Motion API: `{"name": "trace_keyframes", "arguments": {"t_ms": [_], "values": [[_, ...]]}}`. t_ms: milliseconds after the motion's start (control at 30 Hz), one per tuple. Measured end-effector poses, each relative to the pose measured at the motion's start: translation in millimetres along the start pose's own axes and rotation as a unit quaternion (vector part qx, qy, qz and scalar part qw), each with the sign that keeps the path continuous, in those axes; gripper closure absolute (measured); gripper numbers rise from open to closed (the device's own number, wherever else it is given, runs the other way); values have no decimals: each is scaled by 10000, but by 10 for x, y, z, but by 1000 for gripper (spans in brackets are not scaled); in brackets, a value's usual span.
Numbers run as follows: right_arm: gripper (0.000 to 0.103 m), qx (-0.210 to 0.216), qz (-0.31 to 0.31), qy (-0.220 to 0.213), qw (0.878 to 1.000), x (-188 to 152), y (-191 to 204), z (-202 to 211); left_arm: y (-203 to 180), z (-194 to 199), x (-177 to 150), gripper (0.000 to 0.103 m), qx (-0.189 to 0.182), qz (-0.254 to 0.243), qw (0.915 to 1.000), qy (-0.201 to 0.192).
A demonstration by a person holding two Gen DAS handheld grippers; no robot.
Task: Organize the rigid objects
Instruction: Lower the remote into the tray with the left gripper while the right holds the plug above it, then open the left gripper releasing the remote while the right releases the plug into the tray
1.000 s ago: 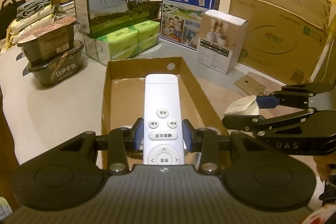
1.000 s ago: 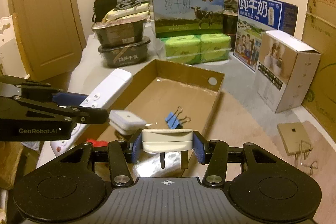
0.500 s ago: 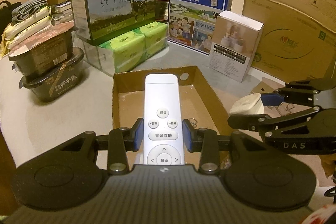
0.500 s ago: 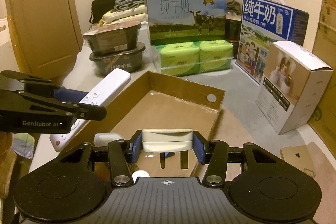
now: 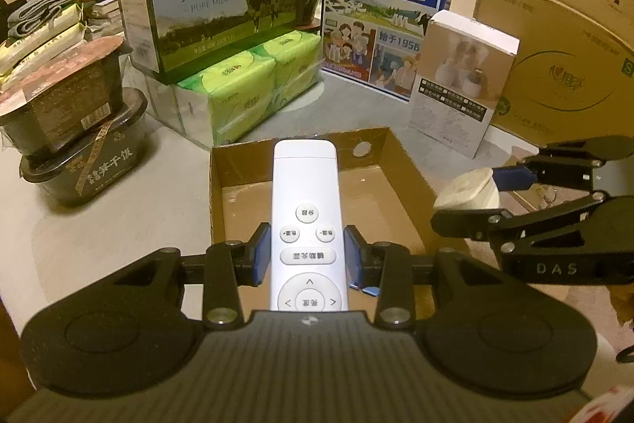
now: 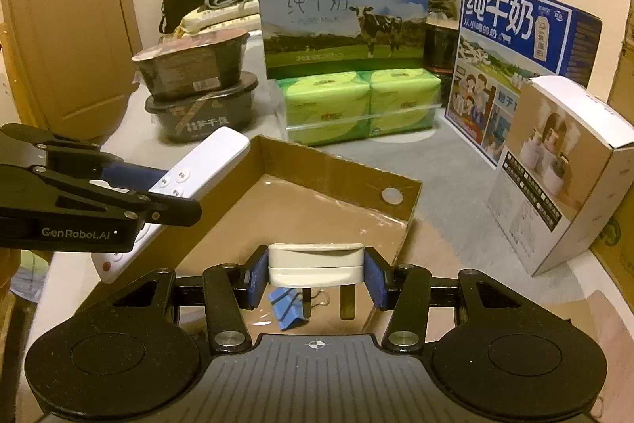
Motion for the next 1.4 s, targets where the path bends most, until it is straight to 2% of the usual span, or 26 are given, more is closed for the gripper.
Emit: {"name": "trace_keyframes", "arguments": {"t_ms": [600,833,867,900,1400], "values": [[53,131,451,205,9987,174,-176,-513,182,-643,115,68,87,-85,9993,362],[53,158,471,258,9984,178,-204,-699,246,-855,123,67,241,-51,9988,422],[53,161,464,265,9984,172,-209,-716,263,-862,122,61,274,-20,9988,402],[53,171,453,269,9985,167,-214,-730,283,-857,122,60,303,14,9989,348],[53,244,323,312,9987,149,-210,-777,396,-710,104,60,330,109,9992,218]]}}
Point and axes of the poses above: each gripper's, at about its wrist camera, not at the fingertips, and z roughly against the way its jaws point, y to its left, x to its top, the point moved 5 cm from there along -z, roughly the way its jaws point, and after that the axes turned 1 degree about z, right-handed, at the moved point
